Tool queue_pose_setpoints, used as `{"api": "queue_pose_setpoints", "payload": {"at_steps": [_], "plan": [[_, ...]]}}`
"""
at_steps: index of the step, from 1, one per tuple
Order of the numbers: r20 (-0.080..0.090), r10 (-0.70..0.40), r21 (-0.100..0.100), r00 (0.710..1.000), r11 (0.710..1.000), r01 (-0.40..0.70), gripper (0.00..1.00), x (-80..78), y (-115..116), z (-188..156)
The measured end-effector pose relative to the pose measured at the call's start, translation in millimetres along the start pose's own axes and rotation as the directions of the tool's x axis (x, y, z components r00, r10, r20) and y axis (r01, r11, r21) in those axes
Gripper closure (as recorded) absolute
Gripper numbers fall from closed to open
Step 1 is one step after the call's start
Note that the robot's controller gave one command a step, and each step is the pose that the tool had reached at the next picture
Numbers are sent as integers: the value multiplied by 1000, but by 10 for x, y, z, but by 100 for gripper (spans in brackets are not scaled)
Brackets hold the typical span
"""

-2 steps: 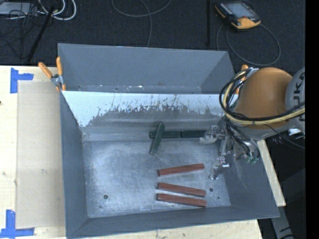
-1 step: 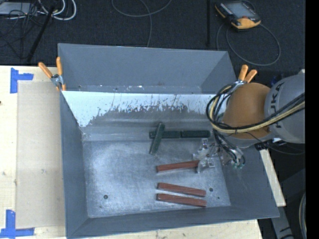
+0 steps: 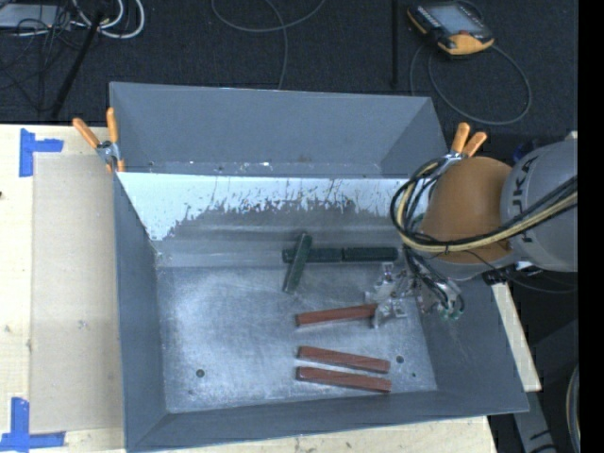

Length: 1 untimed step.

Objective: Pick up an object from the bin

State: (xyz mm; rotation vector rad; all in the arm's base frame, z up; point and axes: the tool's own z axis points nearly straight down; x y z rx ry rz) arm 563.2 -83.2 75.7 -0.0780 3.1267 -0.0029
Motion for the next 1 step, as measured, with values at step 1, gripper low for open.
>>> {"api": "queue_pose_setpoints", "payload": {"at_steps": [1], "plan": [[-14, -176, -6, 984, 984, 176, 100, -225, 169, -1971]]}}
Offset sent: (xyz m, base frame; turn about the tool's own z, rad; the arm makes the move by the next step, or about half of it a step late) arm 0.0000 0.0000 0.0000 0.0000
